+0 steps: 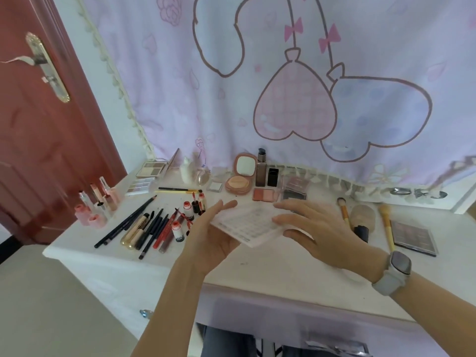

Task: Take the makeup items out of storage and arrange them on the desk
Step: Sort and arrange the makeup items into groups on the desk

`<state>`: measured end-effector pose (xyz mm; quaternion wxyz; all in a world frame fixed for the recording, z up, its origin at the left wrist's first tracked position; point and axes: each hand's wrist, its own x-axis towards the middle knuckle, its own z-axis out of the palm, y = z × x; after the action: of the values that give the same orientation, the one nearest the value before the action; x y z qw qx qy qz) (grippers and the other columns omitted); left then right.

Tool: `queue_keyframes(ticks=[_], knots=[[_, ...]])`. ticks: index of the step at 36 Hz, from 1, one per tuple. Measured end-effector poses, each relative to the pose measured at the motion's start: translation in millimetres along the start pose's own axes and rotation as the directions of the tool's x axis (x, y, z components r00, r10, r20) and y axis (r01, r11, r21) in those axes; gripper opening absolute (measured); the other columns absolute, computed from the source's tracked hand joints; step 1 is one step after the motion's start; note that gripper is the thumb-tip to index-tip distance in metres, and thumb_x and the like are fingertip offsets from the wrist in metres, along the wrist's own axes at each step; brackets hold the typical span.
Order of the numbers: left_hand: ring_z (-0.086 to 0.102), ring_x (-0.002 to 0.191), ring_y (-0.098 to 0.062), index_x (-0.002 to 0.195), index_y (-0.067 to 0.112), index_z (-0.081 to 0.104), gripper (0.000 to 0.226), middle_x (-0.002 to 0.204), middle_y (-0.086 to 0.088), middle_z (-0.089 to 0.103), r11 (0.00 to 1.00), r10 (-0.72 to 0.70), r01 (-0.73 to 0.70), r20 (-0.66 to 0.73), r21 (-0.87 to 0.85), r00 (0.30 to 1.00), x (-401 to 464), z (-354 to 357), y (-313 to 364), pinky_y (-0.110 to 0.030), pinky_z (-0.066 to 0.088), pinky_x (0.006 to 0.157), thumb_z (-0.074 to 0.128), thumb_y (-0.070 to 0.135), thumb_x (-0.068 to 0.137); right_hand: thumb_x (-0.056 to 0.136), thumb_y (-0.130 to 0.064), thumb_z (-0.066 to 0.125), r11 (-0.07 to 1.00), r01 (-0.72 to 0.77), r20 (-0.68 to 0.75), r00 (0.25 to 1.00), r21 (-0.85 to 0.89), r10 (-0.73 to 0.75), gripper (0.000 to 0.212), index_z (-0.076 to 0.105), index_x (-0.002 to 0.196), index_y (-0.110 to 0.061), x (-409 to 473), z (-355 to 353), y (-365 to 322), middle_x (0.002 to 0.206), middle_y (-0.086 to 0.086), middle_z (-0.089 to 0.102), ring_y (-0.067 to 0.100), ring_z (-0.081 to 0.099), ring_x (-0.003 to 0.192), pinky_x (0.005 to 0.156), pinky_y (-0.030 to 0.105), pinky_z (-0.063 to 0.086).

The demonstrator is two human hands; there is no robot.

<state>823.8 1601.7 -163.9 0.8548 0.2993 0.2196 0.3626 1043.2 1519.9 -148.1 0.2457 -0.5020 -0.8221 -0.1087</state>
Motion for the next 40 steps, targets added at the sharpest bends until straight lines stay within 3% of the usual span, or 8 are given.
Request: queue_keyframes(ticks=[5,9,16,21,27,33,37,40], knots=[[0.061,0.108,-0.034,0.117,0.018,0.050,0.052,0.121,-0.019,0.062,0.991,0.064,-0.052,0.099,-0.123,0.993,2,-2,-17,-0.039,0.057,0.077,0.061,0.050,0.078,0.087,-0.024,0.056,0.987,-0.092,0.004,0.996,0.135,0.093,0.026,0.071,0.104,-0.012,12,3,-11,0.107,0.000,0.070,0.021,0.068,0.096,0.077,0.036,0.056],[0.066,0.095,-0.030,0.111,0.014,0.052,0.050,0.107,-0.016,0.067,0.992,0.063,-0.060,0.022,-0.110,0.998,9,-5,-19,-0.035,0.058,0.072,0.062,0.050,0.078,0.086,-0.021,0.058,0.997,-0.017,0.008,1.000,0.076,0.016,0.024,0.072,0.105,-0.015,22,4,-17,0.101,0.000,0.071,0.020,0.068,0.087,0.069,0.028,0.054],[0.066,0.088,-0.029,0.133,0.008,0.040,0.080,0.108,-0.020,0.062,0.999,-0.024,0.021,-0.064,-0.040,0.998,17,-12,-14,-0.034,0.058,0.067,0.062,0.055,0.072,0.076,-0.013,0.071,0.993,0.116,0.106,0.988,-0.009,-0.114,0.027,0.072,0.103,-0.015,26,1,-12,0.092,0.000,0.072,0.019,0.069,0.071,0.045,0.029,0.052],[0.062,0.099,-0.033,0.127,0.006,0.042,0.078,0.113,-0.023,0.060,0.998,-0.050,0.050,0.005,0.023,0.999,18,-17,-17,-0.041,0.051,0.091,0.055,0.062,0.076,0.073,-0.014,0.070,0.987,0.139,0.152,0.980,-0.080,-0.125,0.026,0.073,0.098,-0.014,29,6,-17,0.080,0.000,0.072,0.018,0.065,0.056,0.038,0.024,0.046],[0.059,0.107,-0.036,0.131,0.009,0.050,0.081,0.123,-0.022,0.058,0.996,-0.037,0.030,0.084,0.082,0.996,18,-22,-23,-0.048,0.045,0.097,0.049,0.070,0.078,0.075,-0.021,0.062,0.987,0.084,0.167,0.984,-0.140,-0.060,0.021,0.071,0.093,-0.015,33,10,-26,0.066,-0.002,0.067,0.018,0.056,0.041,0.032,0.022,0.038],[0.063,0.101,-0.033,0.110,0.015,0.067,0.073,0.110,-0.019,0.064,0.996,0.001,-0.007,0.061,0.094,0.998,16,-20,-22,-0.047,0.051,0.091,0.054,0.073,0.069,0.094,-0.032,0.034,0.983,-0.035,0.260,0.962,-0.183,0.083,0.037,0.054,0.125,-0.025,39,6,-31,0.102,-0.006,0.067,0.018,0.061,0.073,0.053,0.025,0.038],[0.063,0.097,-0.033,0.121,0.012,0.057,0.076,0.114,-0.019,0.061,0.998,-0.006,0.006,0.008,0.056,1.000,17,-17,-21,-0.047,0.052,0.084,0.043,0.072,0.076,0.090,-0.035,0.034,0.949,-0.141,0.166,0.967,-0.281,0.193,0.025,0.057,0.100,-0.035,45,-2,-28,0.079,-0.015,0.064,0.007,0.040,0.057,0.041,0.015,0.009],[0.056,0.093,-0.031,0.123,0.012,0.055,0.079,0.112,-0.017,0.054,0.998,-0.034,0.029,-0.083,-0.055,0.996,17,-13,-22,-0.043,0.043,0.085,0.044,0.075,0.076,0.083,-0.039,0.029,0.940,-0.311,0.153,0.931,-0.140,0.331,0.023,0.046,0.072,-0.029,46,4,-11,0.052,-0.009,0.046,0.011,0.043,0.049,0.040,0.021,0.028]])
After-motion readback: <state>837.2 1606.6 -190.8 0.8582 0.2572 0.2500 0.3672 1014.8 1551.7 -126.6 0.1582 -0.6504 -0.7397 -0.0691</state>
